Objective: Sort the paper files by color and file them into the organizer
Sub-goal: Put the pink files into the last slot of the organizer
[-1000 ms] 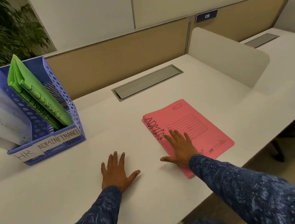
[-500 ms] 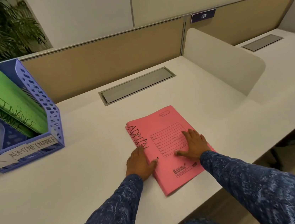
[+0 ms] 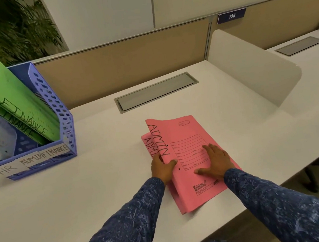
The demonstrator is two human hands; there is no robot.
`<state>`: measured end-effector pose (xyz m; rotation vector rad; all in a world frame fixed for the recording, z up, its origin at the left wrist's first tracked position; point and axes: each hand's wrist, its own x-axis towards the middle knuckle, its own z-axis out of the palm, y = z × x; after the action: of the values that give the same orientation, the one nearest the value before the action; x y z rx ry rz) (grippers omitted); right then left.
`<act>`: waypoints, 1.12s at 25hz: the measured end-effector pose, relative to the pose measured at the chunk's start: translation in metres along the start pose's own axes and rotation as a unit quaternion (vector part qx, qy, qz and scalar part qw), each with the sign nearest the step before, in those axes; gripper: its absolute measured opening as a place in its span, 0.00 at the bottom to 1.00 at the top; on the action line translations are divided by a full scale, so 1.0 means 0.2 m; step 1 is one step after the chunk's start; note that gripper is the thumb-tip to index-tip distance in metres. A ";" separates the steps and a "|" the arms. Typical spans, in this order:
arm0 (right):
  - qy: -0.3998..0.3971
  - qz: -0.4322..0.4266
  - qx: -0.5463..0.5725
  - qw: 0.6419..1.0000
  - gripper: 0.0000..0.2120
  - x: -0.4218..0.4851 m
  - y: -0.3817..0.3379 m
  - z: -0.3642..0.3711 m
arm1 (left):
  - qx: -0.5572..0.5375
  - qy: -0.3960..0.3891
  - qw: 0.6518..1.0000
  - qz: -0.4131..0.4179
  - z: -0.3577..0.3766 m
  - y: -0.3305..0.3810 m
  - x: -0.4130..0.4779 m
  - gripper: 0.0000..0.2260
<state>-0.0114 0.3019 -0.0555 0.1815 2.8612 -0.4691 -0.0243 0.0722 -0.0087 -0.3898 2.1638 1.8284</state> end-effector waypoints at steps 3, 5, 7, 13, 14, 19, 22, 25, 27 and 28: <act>0.000 0.013 0.043 0.999 0.57 0.02 -0.02 -0.09 | -0.033 -0.024 0.999 0.019 -0.01 0.04 -0.02 0.20; 0.039 0.040 0.125 0.991 0.55 0.05 -0.06 -0.16 | -0.071 -0.031 0.996 0.045 -0.07 0.07 -0.04 0.21; 0.071 0.053 0.253 0.964 0.50 0.07 -0.12 -0.22 | -0.099 -0.036 0.993 0.060 -0.17 0.10 -0.06 0.21; 0.024 0.038 0.440 0.897 0.37 0.09 -0.54 -0.20 | -0.097 -0.005 0.990 0.106 -0.62 0.11 -0.14 0.17; 0.016 0.032 0.443 0.896 0.36 0.09 -0.64 -0.16 | -0.092 0.009 0.989 0.115 -0.70 0.10 -0.16 0.17; -0.039 -0.013 0.452 0.891 0.34 0.03 -1.09 0.02 | -0.094 0.068 0.986 0.123 -1.13 -0.02 -0.23 0.22; -0.061 -0.049 0.439 0.895 0.29 0.01 -1.32 0.13 | -0.085 0.098 0.983 0.130 -1.39 -0.09 -0.29 0.22; -0.074 -0.043 0.421 0.903 0.32 -0.01 -1.54 0.24 | -0.084 0.130 0.978 0.142 -1.64 -0.17 -0.37 0.21; -0.087 -0.050 0.399 0.911 0.39 -0.04 -1.69 0.30 | -0.089 0.153 0.973 0.151 -1.79 -0.21 -0.43 0.21; -0.085 -0.062 0.383 0.918 0.42 -0.06 -1.76 0.32 | -0.093 0.166 0.970 0.154 -1.86 -0.23 -0.47 0.21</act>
<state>-0.0429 -0.0515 -0.0068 0.0802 2.3747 -1.5277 0.0652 -0.2992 0.0443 -0.4487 2.3873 2.2898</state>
